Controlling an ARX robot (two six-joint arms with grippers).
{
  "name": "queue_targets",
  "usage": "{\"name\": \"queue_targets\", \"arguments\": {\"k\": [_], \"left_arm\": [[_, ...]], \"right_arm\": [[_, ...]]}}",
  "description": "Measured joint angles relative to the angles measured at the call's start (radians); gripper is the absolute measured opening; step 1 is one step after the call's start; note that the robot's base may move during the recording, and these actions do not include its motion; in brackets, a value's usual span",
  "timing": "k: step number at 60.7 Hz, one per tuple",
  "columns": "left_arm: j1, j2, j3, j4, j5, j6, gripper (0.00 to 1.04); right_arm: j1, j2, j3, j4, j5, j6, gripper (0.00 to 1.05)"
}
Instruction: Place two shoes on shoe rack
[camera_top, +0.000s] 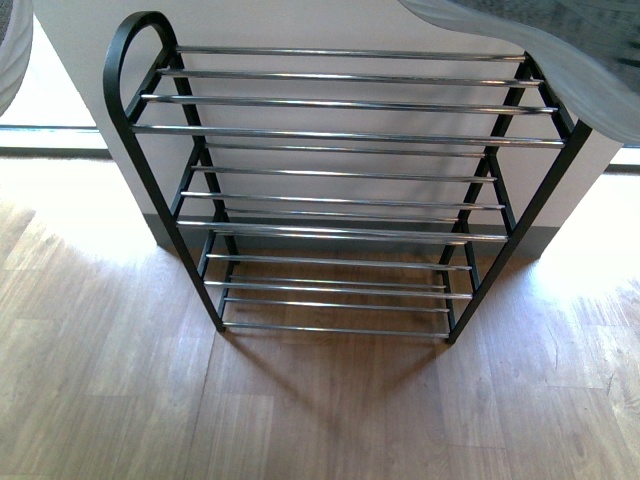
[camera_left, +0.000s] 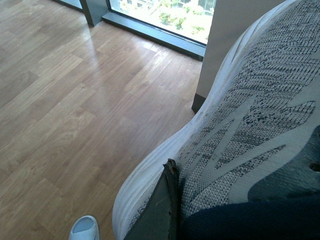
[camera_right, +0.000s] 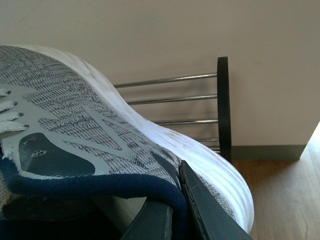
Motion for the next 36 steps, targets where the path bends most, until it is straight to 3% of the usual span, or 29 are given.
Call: {"name": "queue_targets", "arguments": {"k": [13,26,36], "left_arm": [[0.0,0.0,0.0,0.0,0.0,0.0,0.02],[0.0,0.0,0.0,0.0,0.0,0.0,0.02],[0.0,0.0,0.0,0.0,0.0,0.0,0.02]], "right_arm": [[0.078,0.269,0.288,-0.201,0.192,0.189,0.01],[0.074,0.507,0.551,-0.412,0.386,0.387,0.01],[0.059,0.561,0.669,-0.531,0.431,0.481,0.01]]}}
